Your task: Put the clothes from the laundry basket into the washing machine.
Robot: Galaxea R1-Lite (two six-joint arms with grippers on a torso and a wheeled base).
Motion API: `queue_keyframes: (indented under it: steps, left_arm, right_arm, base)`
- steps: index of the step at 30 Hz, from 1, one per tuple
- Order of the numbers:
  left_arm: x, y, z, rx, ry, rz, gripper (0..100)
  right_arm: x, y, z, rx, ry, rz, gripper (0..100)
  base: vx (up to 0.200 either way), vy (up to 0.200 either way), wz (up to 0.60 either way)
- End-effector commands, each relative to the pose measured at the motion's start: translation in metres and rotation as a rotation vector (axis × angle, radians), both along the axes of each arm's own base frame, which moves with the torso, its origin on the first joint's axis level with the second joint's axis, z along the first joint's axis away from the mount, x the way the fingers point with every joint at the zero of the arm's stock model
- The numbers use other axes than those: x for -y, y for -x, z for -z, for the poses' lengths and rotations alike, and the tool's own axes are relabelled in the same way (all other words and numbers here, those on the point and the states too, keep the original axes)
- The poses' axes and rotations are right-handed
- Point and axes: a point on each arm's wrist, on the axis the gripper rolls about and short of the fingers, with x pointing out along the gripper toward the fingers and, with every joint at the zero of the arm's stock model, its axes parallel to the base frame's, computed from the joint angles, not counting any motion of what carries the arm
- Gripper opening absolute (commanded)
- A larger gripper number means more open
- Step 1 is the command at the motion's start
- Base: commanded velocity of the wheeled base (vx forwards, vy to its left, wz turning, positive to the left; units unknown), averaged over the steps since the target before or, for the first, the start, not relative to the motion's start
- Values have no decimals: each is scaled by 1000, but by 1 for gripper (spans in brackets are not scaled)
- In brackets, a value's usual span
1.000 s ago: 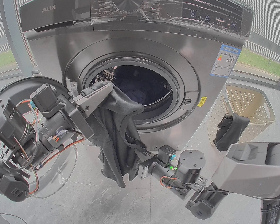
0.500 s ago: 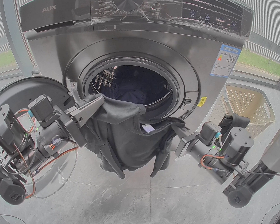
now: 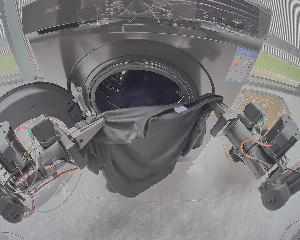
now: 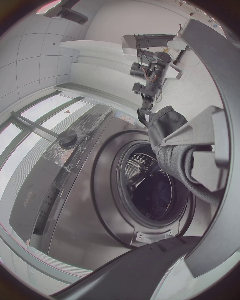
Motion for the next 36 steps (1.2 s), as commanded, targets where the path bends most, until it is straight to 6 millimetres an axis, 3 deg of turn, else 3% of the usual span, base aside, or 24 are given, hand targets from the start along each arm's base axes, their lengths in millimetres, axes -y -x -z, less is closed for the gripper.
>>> queue_keyframes:
  steps: [1,8,31,34,36]
  left_arm:
    - [-7,-5,-2,12,0,-43,0]
    - [-9,-16,-10,45,21,-75,0]
    - [-11,-19,-13,55,28,-88,0]
    - [-8,-18,-12,54,24,-77,0]
    - [4,-14,-13,57,27,-23,0]
  right_arm:
    - [4,5,-17,50,-36,4,0]
    - [9,9,-22,63,-42,9,0]
    - [15,19,-26,69,-43,9,0]
    - [15,19,-25,68,-42,7,0]
    - [14,20,-22,57,-37,2,0]
  base:
    - [0,0,0]
    - [0,0,0]
    - [0,0,0]
    - [0,0,0]
    - [0,0,0]
